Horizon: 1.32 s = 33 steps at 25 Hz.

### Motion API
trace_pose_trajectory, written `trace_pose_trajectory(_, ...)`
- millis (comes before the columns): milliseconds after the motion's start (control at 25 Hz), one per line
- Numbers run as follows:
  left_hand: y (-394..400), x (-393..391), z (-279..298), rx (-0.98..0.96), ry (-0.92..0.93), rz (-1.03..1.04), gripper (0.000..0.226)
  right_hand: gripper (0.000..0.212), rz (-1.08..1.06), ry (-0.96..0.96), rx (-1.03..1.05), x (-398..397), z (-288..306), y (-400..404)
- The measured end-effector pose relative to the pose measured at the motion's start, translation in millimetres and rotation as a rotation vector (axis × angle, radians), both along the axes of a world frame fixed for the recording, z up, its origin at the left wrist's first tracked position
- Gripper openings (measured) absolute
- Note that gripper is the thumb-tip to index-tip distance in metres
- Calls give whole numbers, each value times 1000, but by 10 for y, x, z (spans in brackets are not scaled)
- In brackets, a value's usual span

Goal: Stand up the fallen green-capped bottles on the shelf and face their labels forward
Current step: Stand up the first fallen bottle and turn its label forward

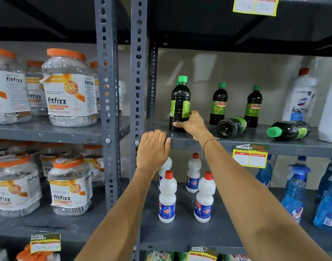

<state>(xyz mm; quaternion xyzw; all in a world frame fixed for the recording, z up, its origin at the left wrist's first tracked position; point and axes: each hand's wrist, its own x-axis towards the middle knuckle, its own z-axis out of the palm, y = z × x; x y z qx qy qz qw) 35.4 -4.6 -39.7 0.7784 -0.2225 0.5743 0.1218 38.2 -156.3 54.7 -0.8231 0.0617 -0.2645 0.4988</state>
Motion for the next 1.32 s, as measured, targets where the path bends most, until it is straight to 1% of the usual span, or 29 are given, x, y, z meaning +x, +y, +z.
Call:
trace_pose_trajectory(80, 6, 0, -3, 2, 2, -5, 45, 68, -31, -16, -21, -26, -7, -4)
trace_pose_trajectory(240, 7, -6, 1, -1, -10, -1, 47, 63, 26, 37, -1, -28, 5, 0)
trace_pose_trajectory(360, 6, -28, 6, -14, -18, -3, 52, 70, 2, 16, -7, -54, -3, 9)
trace_pose_trajectory(520, 12, -34, 6, -15, -25, -14, 54, 58, 58, 45, -8, -3, -7, 11)
trace_pose_trajectory(560, 8, -33, 2, -16, -28, -11, 54, 58, 54, 41, -5, 7, -13, 9)
trace_pose_trajectory(640, -1, -28, 3, -20, -29, -10, 53, 66, 28, 10, -8, 13, -19, 6)
trace_pose_trajectory(720, 2, -27, 8, -17, -33, -9, 51, 72, 48, 5, 9, 15, -11, -1)
trace_pose_trajectory(800, 9, -28, 8, -11, -42, -6, 50, 67, 104, 45, 52, 34, 1, -23)
trace_pose_trajectory(880, 5, -29, -5, -13, -48, 1, 50, 66, 111, 84, 50, 45, -10, -39)
trace_pose_trajectory(1040, 10, -27, 1, -9, -41, -1, 50, 85, 48, 66, -17, 68, -27, -13)
trace_pose_trajectory(1160, 12, -25, 2, -2, -37, -2, 50, 75, 85, 111, 11, 59, -18, -20)
trace_pose_trajectory(1200, 8, -23, -2, -7, -36, -2, 51, 75, 72, 100, 11, 44, -16, -17)
trace_pose_trajectory(1320, 2, -34, 4, -17, -35, -9, 52, 89, -2, 52, -42, 24, -15, 16)
